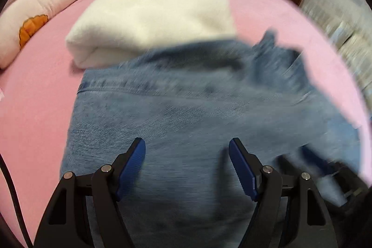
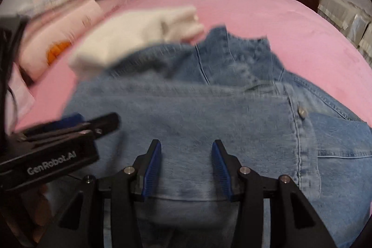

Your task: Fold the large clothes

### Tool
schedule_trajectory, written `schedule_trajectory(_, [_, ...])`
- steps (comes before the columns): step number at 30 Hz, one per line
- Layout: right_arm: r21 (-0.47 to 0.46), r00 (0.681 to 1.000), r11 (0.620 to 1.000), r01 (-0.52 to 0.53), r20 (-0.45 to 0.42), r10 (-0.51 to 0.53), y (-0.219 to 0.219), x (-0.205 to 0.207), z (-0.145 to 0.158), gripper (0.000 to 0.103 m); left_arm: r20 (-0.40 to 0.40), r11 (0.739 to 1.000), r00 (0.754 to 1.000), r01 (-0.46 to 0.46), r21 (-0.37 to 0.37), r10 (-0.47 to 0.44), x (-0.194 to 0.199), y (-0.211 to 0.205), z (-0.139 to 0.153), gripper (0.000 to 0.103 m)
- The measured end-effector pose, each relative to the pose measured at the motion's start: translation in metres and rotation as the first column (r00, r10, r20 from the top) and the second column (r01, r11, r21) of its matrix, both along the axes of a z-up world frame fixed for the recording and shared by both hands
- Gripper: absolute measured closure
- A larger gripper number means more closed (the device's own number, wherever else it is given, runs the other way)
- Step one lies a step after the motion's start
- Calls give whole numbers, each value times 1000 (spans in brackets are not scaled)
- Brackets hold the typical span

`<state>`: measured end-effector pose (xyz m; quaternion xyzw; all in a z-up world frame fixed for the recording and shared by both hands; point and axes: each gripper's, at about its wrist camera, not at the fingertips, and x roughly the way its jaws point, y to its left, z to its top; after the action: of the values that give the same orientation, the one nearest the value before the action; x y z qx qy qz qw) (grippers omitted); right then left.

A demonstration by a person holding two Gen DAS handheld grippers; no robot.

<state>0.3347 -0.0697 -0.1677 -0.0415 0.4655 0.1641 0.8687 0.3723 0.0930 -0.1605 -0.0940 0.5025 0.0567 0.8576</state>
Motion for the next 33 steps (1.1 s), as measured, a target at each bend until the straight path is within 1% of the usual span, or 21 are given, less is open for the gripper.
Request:
schedule_trajectory(1, [-31,1000,1000,7,-6,-7,-5,3,-7,59,-18,999,1000,10,34,-9,0,3,-7,30])
schedule_trajectory(3, [-54,1000,998,24,19,-23,-25,2,-10,59,8,997,999,43,64,-44,-8,14,-13,30])
schedule_trajectory(4, [-95,997,994,61,43,-58,-39,-1,-10,59,21,994,999,41,105,-43,-14,24,-13,27])
schedule_trajectory(5, [-138,994,985,101,61,-93,-54,-2,-10,61,23,991,999,32,127,-35,-16,30,-14,25])
schedule_trajectory(6, [-119,993,987,108,58,-102,-72,-4,-11,72,23,990,999,20,138,-23,-20,40,-15,24])
schedule_trajectory(7, [-57,995,994,95,37,-93,-88,-5,-12,81,21,994,1000,4,111,-6,-23,53,-18,23])
schedule_trajectory(8, [-31,995,995,100,22,-99,-99,-7,-13,99,20,997,1000,-10,80,9,-26,62,-19,23])
schedule_trajectory(9, [-44,993,993,114,23,-113,-107,-9,-12,92,19,998,1000,-24,56,23,-27,68,-21,23])
schedule_trajectory(10, [-89,989,985,147,45,-144,-112,-11,-11,78,16,998,999,-46,48,45,-29,74,-22,19])
schedule_trajectory(11, [-111,982,977,180,68,-174,-116,-14,-9,60,7,997,998,-67,45,67,-29,78,-24,16])
schedule_trajectory(12, [-145,971,962,232,98,-219,-121,-16,-9,60,8,997,997,-72,29,72,-31,82,-25,15])
schedule_trajectory(13, [-160,964,953,258,98,-245,-126,-15,-13,60,11,997,997,-78,12,78,-31,84,-26,15])
schedule_trajectory(15, [-111,961,955,275,53,-271,-138,-12,-21,60,16,997,997,-75,28,75,-31,83,-26,15])
schedule_trajectory(16, [-91,959,954,284,47,-281,-143,-13,-20,60,18,997,997,-74,38,73,-31,83,-27,15])
schedule_trajectory(18, [-91,958,954,286,46,-283,-144,-13,-21,60,21,996,997,-73,52,72,-32,80,-26,15])
schedule_trajectory(21, [-96,957,952,291,47,-287,-143,-13,-22,60,21,996,997,-74,44,73,-30,78,-26,15])
schedule_trajectory(23, [-83,954,951,299,40,-297,-142,-14,-22,60,22,996,997,-74,40,74,-38,79,-24,15])
schedule_trajectory(26, [-68,950,947,314,26,-313,-143,-13,-20,59,16,996,997,-74,41,73,-38,82,-27,15])
schedule_trajectory(30, [-79,945,942,325,10,-326,-143,-16,-16,58,-4,997,998,-69,42,69,-33,84,-23,15])
schedule_trajectory(33, [-100,943,939,330,-17,-333,-142,-17,-10,58,-23,997,998,-56,50,57,-37,81,-17,15])
